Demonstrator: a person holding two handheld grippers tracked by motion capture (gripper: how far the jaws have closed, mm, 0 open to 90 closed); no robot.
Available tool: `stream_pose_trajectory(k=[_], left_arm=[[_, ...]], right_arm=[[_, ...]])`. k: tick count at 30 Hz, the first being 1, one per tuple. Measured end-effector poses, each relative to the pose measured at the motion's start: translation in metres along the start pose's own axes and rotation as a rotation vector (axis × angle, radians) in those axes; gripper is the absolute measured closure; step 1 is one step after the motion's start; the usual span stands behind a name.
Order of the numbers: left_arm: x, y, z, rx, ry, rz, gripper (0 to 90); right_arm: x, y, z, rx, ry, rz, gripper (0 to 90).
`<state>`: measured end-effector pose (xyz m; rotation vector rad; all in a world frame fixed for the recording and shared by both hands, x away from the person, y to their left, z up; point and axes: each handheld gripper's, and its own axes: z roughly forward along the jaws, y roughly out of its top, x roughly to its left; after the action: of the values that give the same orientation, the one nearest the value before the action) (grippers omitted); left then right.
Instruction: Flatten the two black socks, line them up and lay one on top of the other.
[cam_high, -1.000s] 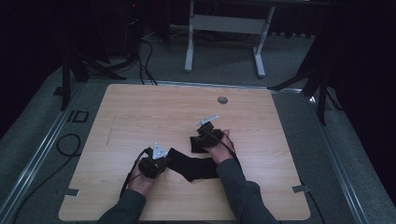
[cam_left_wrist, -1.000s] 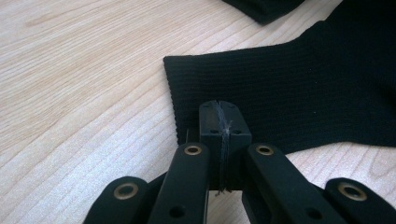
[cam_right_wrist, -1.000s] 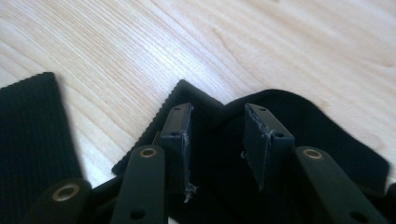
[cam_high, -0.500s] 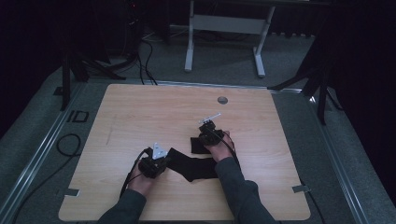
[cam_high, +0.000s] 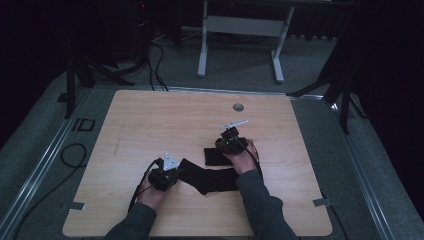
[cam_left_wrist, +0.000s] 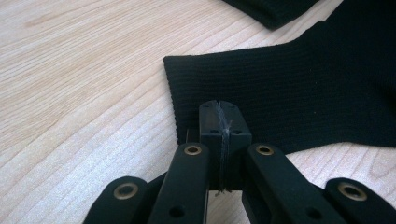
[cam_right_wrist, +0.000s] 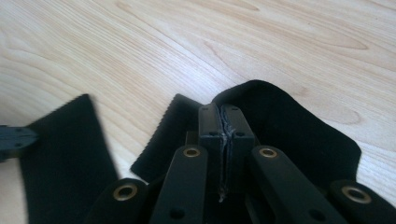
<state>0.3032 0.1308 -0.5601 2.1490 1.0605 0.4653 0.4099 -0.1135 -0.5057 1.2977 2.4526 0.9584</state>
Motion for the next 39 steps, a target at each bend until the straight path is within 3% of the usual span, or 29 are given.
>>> stream_pose_trajectory(k=[2, 18, 25, 27, 30, 39], left_arm=[[0.000, 0.000, 0.000, 0.000, -0.001, 0.000, 89.9], [0.000, 0.000, 0.000, 0.001, 0.000, 0.002, 89.9], [0.000, 0.000, 0.000, 0.000, -0.001, 0.002, 89.9], [0.000, 0.000, 0.000, -0.001, -0.001, 0.000, 89.9], [0.000, 0.000, 0.000, -0.001, -0.001, -0.001, 89.9], [0.000, 0.000, 0.000, -0.001, -0.001, 0.002, 89.9]], right_arm=[[-0.001, -0.002, -0.008, -0.012, 0.020, 0.005, 88.1], [-0.025, -0.020, -0.048, -0.090, 0.000, 0.063, 87.7], [-0.033, -0.026, -0.064, -0.117, -0.030, 0.073, 87.7], [-0.034, -0.030, -0.069, -0.104, -0.073, 0.043, 87.7], [-0.035, -0.034, -0.071, -0.098, -0.093, 0.033, 87.7], [-0.055, -0.056, -0.079, -0.093, -0.119, 0.086, 87.6]])
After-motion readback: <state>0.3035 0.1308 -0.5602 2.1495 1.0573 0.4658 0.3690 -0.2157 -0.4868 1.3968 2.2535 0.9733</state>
